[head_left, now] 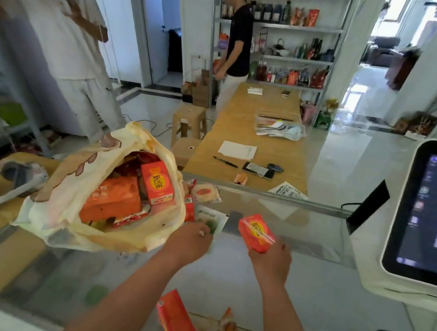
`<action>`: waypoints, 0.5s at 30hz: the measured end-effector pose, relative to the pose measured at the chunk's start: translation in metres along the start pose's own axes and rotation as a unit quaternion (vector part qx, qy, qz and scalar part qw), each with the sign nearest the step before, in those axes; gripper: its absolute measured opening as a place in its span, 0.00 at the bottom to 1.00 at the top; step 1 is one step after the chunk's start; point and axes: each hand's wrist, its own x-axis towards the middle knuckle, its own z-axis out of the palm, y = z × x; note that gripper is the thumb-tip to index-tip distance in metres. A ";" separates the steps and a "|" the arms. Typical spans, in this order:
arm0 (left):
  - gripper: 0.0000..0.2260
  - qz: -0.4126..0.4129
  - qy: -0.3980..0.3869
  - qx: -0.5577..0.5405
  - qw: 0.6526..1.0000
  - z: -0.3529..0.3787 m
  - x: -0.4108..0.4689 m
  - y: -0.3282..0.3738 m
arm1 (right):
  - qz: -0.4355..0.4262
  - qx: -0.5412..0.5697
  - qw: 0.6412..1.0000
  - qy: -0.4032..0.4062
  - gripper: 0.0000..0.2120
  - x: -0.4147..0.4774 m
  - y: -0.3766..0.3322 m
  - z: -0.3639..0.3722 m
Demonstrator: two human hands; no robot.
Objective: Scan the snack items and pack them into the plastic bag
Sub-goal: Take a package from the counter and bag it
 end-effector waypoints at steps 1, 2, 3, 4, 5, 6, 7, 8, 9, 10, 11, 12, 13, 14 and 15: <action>0.15 -0.010 -0.004 -0.015 1.000 -0.001 -0.002 -0.001 | 0.010 0.019 1.000 -0.001 0.28 -0.002 -0.003 -0.003; 0.14 -0.017 -0.013 -0.044 0.999 0.000 -0.002 -0.002 | 0.019 0.039 0.999 -0.001 0.28 -0.004 -0.005 -0.006; 0.14 -0.025 -0.024 -0.073 0.997 0.001 -0.002 -0.002 | 0.025 0.055 0.998 0.001 0.29 -0.006 -0.007 -0.009; 0.14 -0.032 -0.041 -0.098 0.994 0.002 -0.001 -0.002 | 0.031 0.064 0.997 0.003 0.30 -0.010 -0.010 -0.013; 0.13 -0.042 -0.060 -0.120 0.990 0.004 -0.001 0.000 | 0.036 0.067 0.997 0.002 0.30 -0.015 -0.012 -0.018; 0.11 -0.053 -0.081 -0.141 0.985 0.005 -0.001 0.001 | 0.039 0.065 0.997 0.002 0.31 -0.020 -0.013 -0.022; 0.09 -0.071 -0.102 -0.180 0.976 0.005 -0.004 0.005 | 0.041 0.062 0.997 0.007 0.32 -0.025 -0.015 -0.025; 0.08 -0.092 -0.120 -0.226 0.962 0.004 -0.006 0.010 | 0.031 0.054 0.998 0.020 0.33 -0.031 -0.016 -0.028; 0.09 -0.107 -0.135 -0.268 0.948 0.003 -0.008 0.014 | 0.004 0.038 0.998 0.044 0.32 -0.038 -0.017 -0.028; 0.10 -0.112 -0.150 -0.303 0.934 0.002 -0.010 0.018 | -0.035 0.020 0.997 0.072 0.30 -0.045 -0.017 -0.027; 0.12 -0.112 -0.166 -0.338 0.920 0.002 -0.011 0.022 | -0.083 0.001 0.992 0.098 0.28 -0.053 -0.018 -0.026; 0.14 -0.106 -0.183 -0.366 0.906 0.002 -0.012 0.025 | -0.136 -0.024 0.982 0.131 0.26 -0.062 -0.020 -0.023; 0.17 -0.102 -0.197 -0.382 0.897 0.002 -0.013 0.027 | -0.189 -0.052 0.965 0.173 0.27 -0.073 -0.024 -0.021; 0.19 -0.103 -0.209 -0.394 0.889 0.002 -0.015 0.029 | -0.236 -0.076 0.943 0.220 0.27 -0.085 -0.029 -0.021; 0.20 -0.107 -0.221 -0.405 0.881 0.004 -0.016 0.030 | -0.280 -0.093 0.919 0.263 0.26 -0.096 -0.033 -0.022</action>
